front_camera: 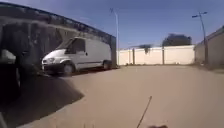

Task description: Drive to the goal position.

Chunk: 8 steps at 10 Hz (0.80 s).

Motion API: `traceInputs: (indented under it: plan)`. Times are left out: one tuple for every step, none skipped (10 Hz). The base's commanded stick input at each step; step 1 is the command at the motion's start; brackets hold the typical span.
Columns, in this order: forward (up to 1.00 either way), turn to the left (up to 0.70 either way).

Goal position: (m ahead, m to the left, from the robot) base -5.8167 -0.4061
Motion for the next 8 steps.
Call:
traceInputs:
  plan:
    - [0.00,-0.45]
    - [0.00,-0.45]
    - [0.00,-0.30]
    - [0.00,0.00]
    - [0.00,0.00]
    - [0.00,0.00]
    - [0.00,0.00]
    - [0.00,0.00]
